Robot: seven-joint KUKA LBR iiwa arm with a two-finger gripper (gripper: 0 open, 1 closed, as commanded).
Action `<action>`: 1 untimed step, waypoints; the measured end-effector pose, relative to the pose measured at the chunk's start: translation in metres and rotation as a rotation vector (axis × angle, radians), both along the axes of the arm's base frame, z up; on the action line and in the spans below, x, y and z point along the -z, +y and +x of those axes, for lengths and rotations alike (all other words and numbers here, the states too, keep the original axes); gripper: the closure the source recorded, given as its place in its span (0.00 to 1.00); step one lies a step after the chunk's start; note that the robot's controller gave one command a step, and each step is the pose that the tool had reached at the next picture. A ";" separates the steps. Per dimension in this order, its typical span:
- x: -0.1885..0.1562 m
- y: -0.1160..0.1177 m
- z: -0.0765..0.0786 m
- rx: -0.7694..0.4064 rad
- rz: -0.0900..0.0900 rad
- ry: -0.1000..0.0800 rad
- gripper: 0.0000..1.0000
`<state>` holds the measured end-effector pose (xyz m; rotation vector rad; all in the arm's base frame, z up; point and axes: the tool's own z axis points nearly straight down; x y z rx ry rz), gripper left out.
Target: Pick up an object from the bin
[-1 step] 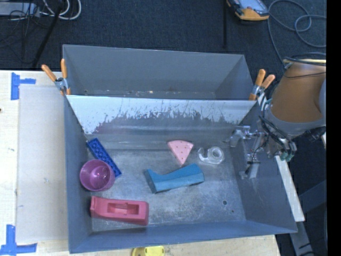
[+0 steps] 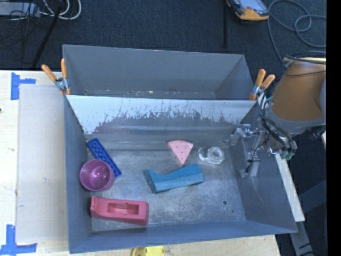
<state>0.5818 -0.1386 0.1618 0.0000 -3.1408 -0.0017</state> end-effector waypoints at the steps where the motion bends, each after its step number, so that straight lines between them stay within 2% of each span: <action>1: 0.039 0.053 -0.027 -0.011 -0.002 -0.002 0.00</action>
Offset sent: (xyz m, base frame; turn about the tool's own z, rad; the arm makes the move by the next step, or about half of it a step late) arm 0.0040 0.0398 -0.0539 -0.1033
